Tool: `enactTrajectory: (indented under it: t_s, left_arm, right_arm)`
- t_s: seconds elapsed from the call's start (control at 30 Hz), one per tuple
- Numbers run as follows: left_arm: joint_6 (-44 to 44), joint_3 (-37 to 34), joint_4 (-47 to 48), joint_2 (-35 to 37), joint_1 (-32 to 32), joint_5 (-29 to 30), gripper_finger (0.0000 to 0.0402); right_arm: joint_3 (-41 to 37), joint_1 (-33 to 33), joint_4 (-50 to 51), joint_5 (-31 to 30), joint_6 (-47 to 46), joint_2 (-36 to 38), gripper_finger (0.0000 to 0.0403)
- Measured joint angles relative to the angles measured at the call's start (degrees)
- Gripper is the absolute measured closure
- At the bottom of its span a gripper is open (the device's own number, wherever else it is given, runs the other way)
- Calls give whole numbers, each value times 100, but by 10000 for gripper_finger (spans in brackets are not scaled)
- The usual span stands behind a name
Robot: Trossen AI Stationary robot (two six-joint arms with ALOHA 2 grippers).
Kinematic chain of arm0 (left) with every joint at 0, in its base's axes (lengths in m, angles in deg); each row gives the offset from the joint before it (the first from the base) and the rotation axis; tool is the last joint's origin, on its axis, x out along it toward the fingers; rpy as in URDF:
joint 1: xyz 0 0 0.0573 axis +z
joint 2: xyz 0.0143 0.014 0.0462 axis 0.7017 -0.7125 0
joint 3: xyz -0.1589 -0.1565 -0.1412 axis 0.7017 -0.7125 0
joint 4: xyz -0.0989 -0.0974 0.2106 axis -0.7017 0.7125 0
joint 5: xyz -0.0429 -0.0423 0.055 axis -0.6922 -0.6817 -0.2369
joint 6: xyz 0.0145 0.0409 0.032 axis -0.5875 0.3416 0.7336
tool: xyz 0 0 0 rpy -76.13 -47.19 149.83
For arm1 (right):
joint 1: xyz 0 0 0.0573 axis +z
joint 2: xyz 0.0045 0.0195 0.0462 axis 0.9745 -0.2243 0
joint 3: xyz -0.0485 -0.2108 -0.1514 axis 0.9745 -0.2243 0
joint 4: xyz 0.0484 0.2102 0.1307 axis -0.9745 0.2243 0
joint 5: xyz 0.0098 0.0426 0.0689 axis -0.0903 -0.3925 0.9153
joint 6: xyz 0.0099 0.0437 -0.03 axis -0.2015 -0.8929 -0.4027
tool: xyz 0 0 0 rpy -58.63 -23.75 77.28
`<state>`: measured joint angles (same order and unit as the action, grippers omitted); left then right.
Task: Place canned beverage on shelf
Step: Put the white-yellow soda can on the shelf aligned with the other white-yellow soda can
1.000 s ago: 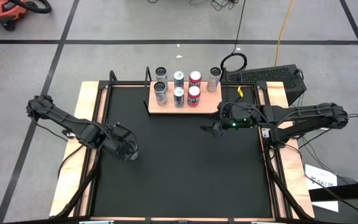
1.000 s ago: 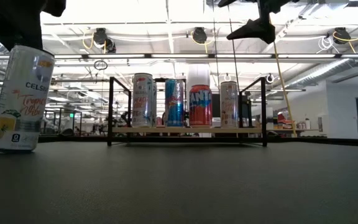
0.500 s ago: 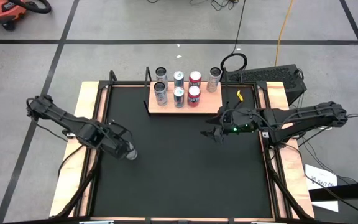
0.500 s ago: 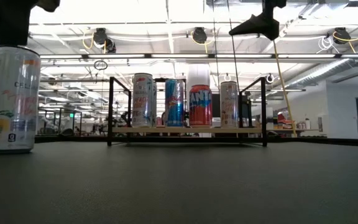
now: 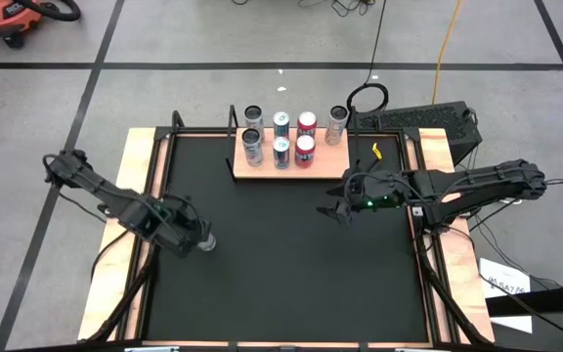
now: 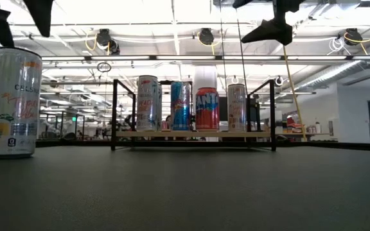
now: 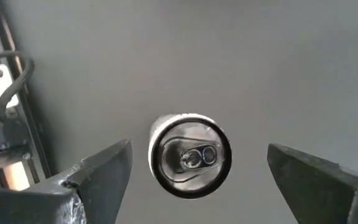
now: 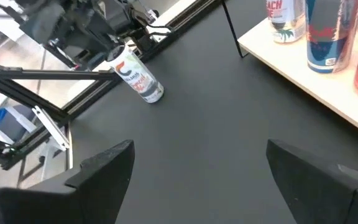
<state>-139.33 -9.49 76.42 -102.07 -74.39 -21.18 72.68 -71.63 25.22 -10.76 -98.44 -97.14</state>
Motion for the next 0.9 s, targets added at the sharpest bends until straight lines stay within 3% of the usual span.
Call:
enactTrajectory:
  t_s: [0.3, 0.5, 0.73, 0.9]
  left_arm:
    - [-259, 0, -52, -821, -223, -111, 30]
    - [-265, -228, -93, -947, -121, -196, 37]
    - [-35, -400, -343, -945, 16, -169, 109]
    - [822, -481, -921, -930, 128, -15, 161]
  right_arm:
    - [2, 17, -73, -10, -6, 0, 49]
    - [4, 17, -198, -150, -15, 0, 49]
    - [4, 80, -237, -136, -260, -1, 49]
    - [4, 184, -232, -138, -337, 54, 49]
